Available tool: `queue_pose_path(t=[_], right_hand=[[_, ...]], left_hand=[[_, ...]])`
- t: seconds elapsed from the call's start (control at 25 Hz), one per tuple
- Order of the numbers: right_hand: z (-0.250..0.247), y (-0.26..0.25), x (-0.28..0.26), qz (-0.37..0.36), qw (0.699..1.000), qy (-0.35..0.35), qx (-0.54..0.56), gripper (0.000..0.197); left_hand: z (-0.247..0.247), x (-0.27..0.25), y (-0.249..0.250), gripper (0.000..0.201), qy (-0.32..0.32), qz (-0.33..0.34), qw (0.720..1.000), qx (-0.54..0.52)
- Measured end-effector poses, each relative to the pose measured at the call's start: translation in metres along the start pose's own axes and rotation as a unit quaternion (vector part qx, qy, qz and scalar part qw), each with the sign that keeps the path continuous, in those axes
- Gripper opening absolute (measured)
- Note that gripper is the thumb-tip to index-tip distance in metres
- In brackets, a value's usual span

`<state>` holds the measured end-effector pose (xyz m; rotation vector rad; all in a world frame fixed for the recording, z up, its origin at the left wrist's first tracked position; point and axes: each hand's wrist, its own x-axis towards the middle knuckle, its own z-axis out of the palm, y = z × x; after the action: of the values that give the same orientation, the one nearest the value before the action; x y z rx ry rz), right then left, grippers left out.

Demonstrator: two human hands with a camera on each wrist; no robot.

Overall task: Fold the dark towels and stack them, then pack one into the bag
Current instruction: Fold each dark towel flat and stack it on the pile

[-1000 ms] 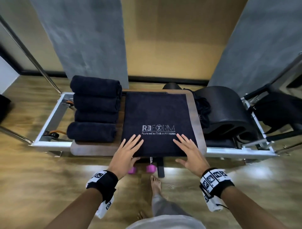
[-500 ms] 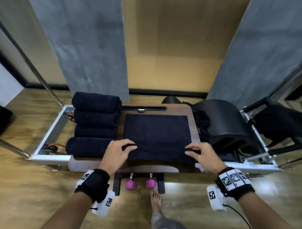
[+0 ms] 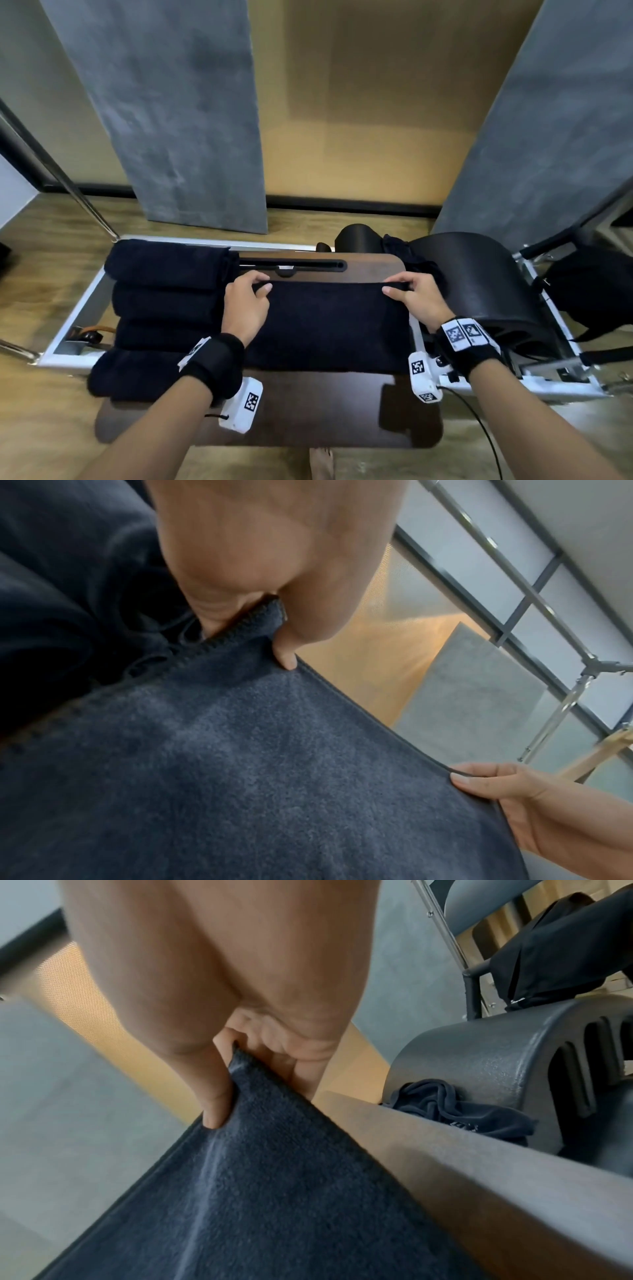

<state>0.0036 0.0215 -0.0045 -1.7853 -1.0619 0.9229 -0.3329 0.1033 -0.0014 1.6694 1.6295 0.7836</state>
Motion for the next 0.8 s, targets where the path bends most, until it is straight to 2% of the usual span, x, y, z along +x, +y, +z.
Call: queue_pose_path(t=[0.2,0.32,0.44,0.48,0.56,0.6,0.68,0.76,0.8], right_hand=[[0.009,0.028,0.036,0.059,0.997,0.024,-0.049,0.014],[0.008,0.034,0.037,0.053,0.992,0.087,-0.079,0.015],[0.012,0.031,0.024,-0.038,0.972,0.164,-0.163,0.022],[0.016,0.028,0.018,-0.081,0.97,0.152,-0.169,0.023],[0.026,0.024,0.005,-0.129,0.973,0.073,-0.177,0.02],[0.03,0.023,-0.001,-0.126,0.973,0.028,-0.189,0.018],[0.032,0.023,-0.009,-0.106,0.968,-0.023,-0.225,0.016],[0.029,0.024,-0.02,-0.089,0.963,-0.024,-0.254,0.015],[0.027,0.024,-0.028,-0.085,0.96,-0.02,-0.266,0.015]], left_hand=[[0.03,0.022,-0.011,0.02,-0.002,-0.104,0.992,0.065],[0.039,0.022,-0.016,0.024,0.001,-0.094,0.993,0.079],[0.045,0.011,-0.013,0.039,0.032,-0.006,0.983,0.182],[0.047,0.004,-0.009,0.04,0.048,0.034,0.975,0.214],[0.053,-0.014,-0.001,0.026,0.055,0.132,0.965,0.222],[0.056,-0.025,0.002,0.017,0.031,0.189,0.961,0.199],[0.063,-0.048,0.004,0.011,-0.071,0.275,0.949,0.134],[0.066,-0.071,-0.002,0.021,-0.183,0.308,0.926,0.115],[0.067,-0.079,-0.007,0.027,-0.215,0.312,0.915,0.136]])
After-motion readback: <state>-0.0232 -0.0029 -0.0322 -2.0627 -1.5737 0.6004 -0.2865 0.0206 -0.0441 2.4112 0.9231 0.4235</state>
